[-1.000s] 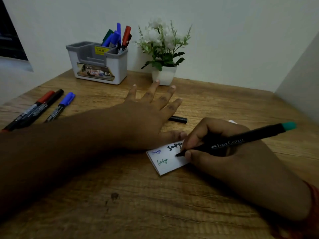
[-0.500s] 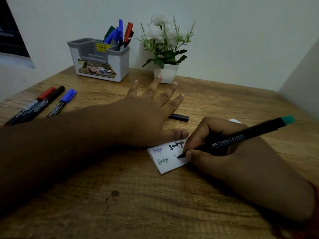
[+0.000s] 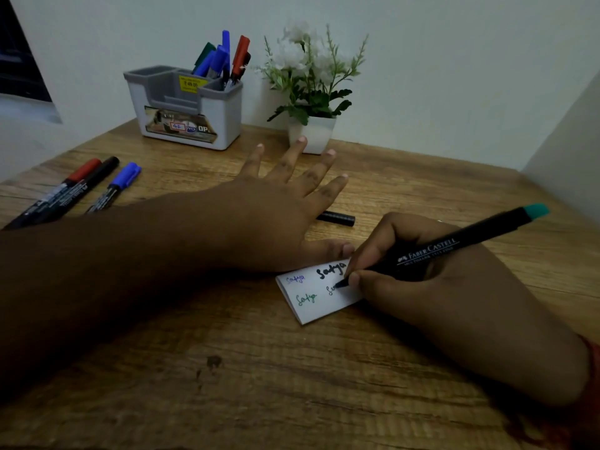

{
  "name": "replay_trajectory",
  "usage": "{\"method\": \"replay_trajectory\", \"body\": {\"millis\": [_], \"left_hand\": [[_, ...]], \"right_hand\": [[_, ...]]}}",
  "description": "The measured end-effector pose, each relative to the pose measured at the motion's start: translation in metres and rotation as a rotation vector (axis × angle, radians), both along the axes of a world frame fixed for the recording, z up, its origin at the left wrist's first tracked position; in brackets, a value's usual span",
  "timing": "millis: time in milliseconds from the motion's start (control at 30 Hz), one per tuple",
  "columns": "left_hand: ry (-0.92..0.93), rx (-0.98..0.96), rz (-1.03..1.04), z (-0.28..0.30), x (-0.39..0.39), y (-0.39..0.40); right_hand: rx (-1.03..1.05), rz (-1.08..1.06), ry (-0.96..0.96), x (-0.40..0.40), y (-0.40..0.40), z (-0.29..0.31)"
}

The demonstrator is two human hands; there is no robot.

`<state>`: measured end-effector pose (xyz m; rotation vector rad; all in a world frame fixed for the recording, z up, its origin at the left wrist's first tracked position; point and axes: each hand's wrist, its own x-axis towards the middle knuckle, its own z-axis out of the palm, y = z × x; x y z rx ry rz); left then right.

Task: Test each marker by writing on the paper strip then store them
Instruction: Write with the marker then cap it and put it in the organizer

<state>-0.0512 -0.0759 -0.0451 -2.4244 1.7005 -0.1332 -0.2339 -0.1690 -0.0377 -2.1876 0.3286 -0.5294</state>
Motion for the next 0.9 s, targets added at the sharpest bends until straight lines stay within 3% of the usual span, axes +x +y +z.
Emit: {"method": "replay_trajectory", "body": {"millis": [367, 900], "left_hand": [[-0.014, -0.014, -0.011, -0.0022, 0.0021, -0.0015], [-0.012, -0.012, -0.006, -0.002, 0.0016, -0.0013]], "right_hand": [[-0.065, -0.007, 0.046, -0.0014, -0.003, 0.0013], [0.069, -0.002, 0.105, -0.004, -0.0036, 0.0043]]}}
